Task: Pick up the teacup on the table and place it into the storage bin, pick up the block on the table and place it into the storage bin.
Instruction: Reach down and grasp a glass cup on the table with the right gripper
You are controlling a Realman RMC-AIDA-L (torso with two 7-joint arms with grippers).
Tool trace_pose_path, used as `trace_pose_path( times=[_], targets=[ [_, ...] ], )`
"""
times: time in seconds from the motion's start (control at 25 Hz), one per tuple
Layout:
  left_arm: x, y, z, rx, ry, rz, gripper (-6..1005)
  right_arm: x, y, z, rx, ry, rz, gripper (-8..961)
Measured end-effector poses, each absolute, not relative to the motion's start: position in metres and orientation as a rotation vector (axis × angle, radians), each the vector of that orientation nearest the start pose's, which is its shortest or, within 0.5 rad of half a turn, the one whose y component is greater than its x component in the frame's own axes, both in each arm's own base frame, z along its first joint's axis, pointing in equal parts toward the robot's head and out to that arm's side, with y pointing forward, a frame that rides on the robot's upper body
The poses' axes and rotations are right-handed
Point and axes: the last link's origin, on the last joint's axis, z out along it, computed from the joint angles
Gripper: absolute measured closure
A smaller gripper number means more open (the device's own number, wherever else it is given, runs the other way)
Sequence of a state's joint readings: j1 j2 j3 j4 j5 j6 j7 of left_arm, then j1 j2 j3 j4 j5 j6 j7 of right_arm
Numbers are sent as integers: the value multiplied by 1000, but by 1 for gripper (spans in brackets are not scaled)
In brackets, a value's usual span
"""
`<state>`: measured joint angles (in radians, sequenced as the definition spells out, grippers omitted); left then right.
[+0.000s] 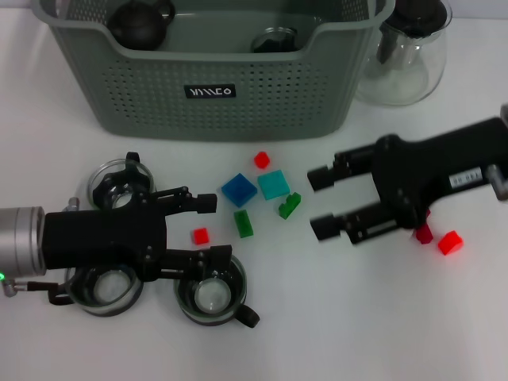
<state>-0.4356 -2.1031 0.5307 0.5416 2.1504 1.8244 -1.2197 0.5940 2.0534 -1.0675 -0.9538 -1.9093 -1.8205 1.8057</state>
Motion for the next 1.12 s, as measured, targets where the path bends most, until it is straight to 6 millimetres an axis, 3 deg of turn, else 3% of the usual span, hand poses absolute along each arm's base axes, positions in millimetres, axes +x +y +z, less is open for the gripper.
trace_pose_path(
  times=[0.2, 0.4, 1.12],
  targets=[
    [-282, 256, -18, -2854, -673, -929, 130, 186, 308, -1, -3276, 457, 541, 149],
    [-281, 256, -19, -2855, -671, -933, 131, 192, 318, -3, -3226, 504, 458, 148],
    [-281, 255, -20, -2848, -676, -942, 132, 182, 324, -1, -3273, 439, 440, 277]
  ],
)
